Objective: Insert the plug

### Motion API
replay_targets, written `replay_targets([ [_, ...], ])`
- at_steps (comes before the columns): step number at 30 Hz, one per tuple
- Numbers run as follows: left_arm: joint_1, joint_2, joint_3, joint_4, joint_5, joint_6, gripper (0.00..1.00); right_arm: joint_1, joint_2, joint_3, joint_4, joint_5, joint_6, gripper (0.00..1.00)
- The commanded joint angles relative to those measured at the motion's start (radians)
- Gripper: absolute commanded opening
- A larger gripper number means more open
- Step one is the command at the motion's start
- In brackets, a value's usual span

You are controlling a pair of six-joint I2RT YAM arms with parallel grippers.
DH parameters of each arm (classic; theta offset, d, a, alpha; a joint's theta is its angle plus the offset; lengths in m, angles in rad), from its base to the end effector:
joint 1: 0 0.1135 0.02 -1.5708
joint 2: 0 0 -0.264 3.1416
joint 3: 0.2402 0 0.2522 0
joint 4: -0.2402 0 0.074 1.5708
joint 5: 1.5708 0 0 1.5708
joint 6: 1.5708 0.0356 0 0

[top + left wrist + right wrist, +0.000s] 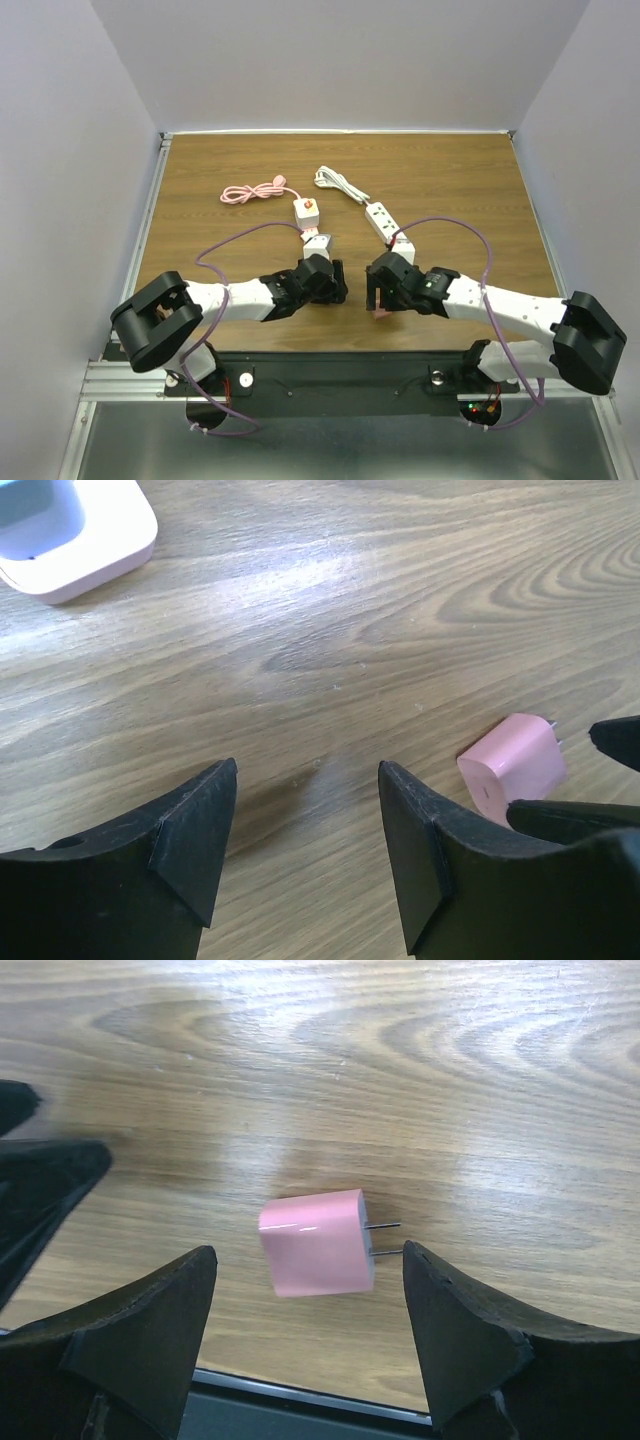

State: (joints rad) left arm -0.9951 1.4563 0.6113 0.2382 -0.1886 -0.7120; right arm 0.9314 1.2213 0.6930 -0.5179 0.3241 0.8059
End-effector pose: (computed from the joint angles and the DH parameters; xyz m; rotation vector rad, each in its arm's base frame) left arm 0.1617 -0.2370 0.1702 0.2088 2.2605 -0.7530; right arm 0.1436 0.1741 0.1966 -0.0482 2.5521 0.2535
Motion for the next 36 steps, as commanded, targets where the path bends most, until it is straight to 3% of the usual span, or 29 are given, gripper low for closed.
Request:
replay_targets([
  [1,0.003,-0.048,-0.010,0.055,0.006,0.026,0.69,0.009,0.018,0.020,-0.011,0.015,-0.022,0.80],
  [15,0.004,-0.065,-0.018,0.087,0.020,0.072,0.70,0.009,0.090,0.002,0.021,0.003,-0.054,0.76],
  [18,0.004,-0.077,-0.022,0.092,0.020,0.078,0.70,0.009,0.107,0.002,0.036,0.001,-0.063,0.69],
  [20,0.004,-0.089,-0.034,0.099,0.020,0.083,0.70,0.009,0.107,0.002,0.056,-0.005,-0.071,0.51],
  [21,0.004,-0.091,-0.035,0.104,0.020,0.085,0.70,0.009,0.107,0.002,0.061,-0.005,-0.073,0.51],
  [28,0.004,-0.148,-0.076,0.150,0.021,0.127,0.70,0.007,0.103,0.074,0.059,-0.048,-0.112,0.21],
  [36,0.004,-0.345,-0.149,0.245,0.055,0.210,0.70,-0.072,0.054,0.209,0.009,-0.167,-0.154,0.15],
])
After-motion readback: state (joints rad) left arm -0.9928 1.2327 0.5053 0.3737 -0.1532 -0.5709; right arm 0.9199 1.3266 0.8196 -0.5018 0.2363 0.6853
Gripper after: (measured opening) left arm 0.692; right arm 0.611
